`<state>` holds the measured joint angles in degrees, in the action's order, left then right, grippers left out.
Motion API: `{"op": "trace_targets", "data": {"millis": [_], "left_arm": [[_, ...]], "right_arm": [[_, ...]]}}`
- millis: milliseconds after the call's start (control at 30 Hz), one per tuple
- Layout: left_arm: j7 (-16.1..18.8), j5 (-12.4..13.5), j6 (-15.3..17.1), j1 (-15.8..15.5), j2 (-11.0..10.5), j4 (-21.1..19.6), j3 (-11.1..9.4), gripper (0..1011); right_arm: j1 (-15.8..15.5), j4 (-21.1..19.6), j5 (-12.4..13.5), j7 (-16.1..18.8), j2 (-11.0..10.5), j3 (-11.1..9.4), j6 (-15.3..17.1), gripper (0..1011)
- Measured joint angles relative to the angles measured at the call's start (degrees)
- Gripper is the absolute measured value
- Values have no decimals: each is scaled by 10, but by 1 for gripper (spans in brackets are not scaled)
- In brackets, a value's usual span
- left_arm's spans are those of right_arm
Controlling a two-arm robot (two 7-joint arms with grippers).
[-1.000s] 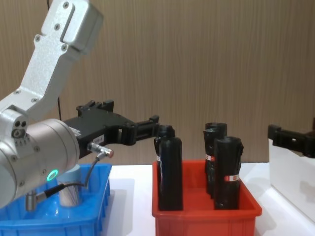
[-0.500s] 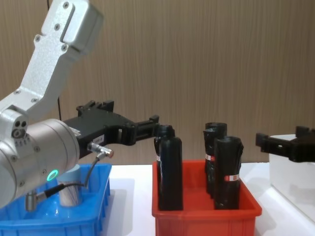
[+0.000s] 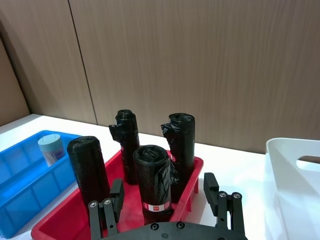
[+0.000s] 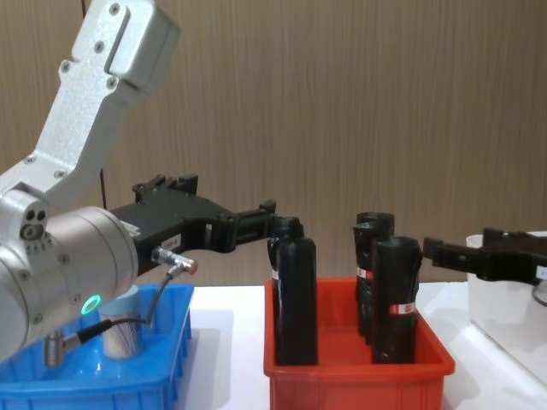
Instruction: Pick the cotton swabs from the blue box and place them into the white box.
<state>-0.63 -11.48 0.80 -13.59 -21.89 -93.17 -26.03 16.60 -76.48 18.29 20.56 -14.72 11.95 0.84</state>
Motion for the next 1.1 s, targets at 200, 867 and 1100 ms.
{"op": "trace_targets", "data": {"millis": [200, 867, 1100], "left_arm": [[0, 0, 0, 0, 0, 0, 0, 1004], [0, 0, 0, 0, 0, 0, 0, 1004], [0, 0, 0, 0, 0, 0, 0, 1004]], "right_arm": [[37, 55, 7, 38, 9, 0, -10, 1002], [111, 172, 11, 103, 35, 12, -44, 1002], [126, 200, 8, 111, 42, 18, -52, 1002]]}}
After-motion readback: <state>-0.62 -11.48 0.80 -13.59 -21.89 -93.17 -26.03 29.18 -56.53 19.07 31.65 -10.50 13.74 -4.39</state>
